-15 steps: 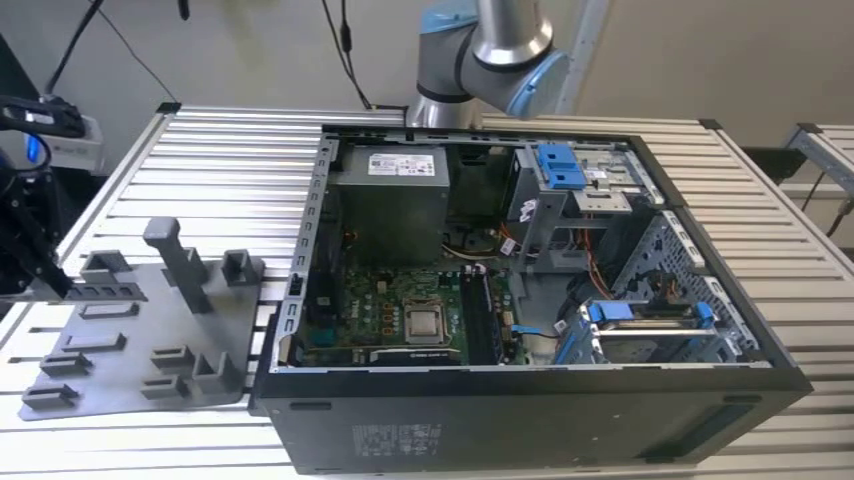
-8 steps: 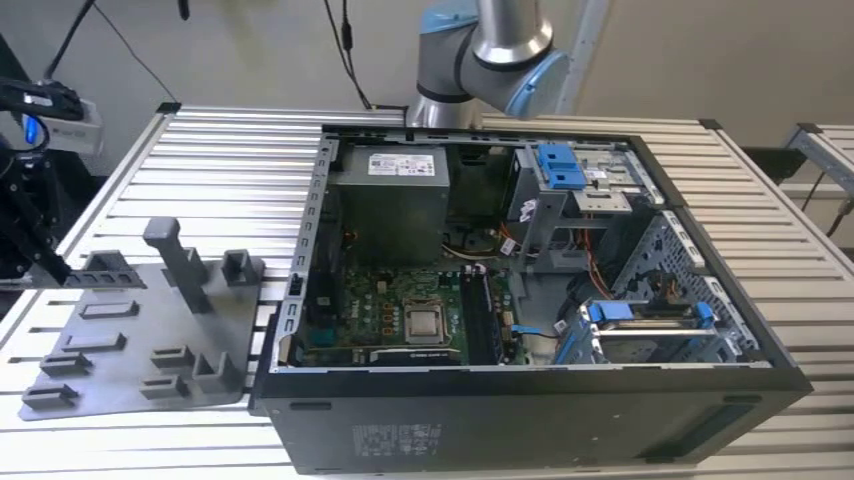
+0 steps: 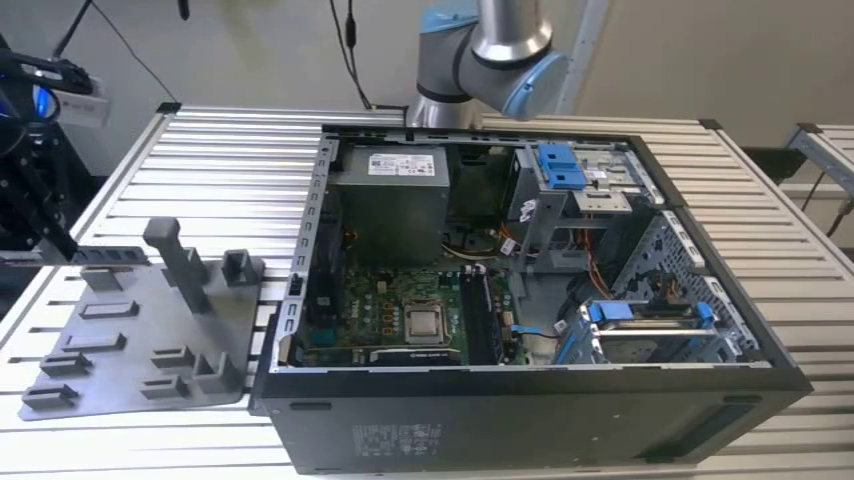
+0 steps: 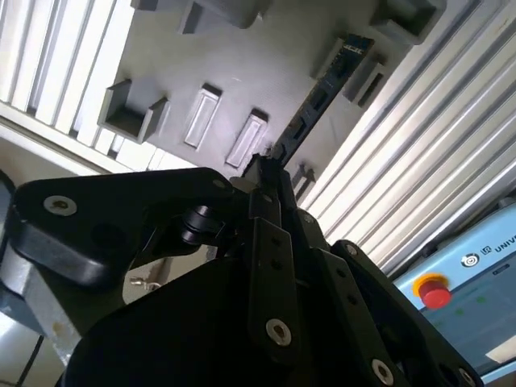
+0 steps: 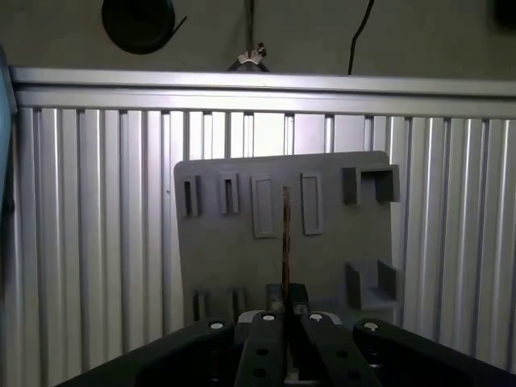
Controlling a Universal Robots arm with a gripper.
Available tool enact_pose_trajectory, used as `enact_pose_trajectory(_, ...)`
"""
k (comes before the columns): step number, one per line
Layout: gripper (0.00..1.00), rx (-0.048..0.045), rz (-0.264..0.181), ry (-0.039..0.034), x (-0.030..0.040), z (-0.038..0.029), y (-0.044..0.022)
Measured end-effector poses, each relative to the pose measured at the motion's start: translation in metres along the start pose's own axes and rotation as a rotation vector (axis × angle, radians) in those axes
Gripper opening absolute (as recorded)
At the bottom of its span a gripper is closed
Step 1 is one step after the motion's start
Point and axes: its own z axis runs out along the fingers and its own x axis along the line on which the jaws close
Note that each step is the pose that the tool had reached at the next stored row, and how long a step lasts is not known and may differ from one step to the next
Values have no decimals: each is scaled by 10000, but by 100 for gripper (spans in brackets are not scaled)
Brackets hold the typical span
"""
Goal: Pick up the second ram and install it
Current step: 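Pick up the second ram and move it above second insertion slot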
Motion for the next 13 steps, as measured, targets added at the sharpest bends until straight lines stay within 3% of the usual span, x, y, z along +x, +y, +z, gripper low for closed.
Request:
enact_pose_trajectory(4, 14, -2, -1, 1, -113, -45, 1)
enact_pose_trajectory(13, 14, -11, -175, 3, -229, -185, 2)
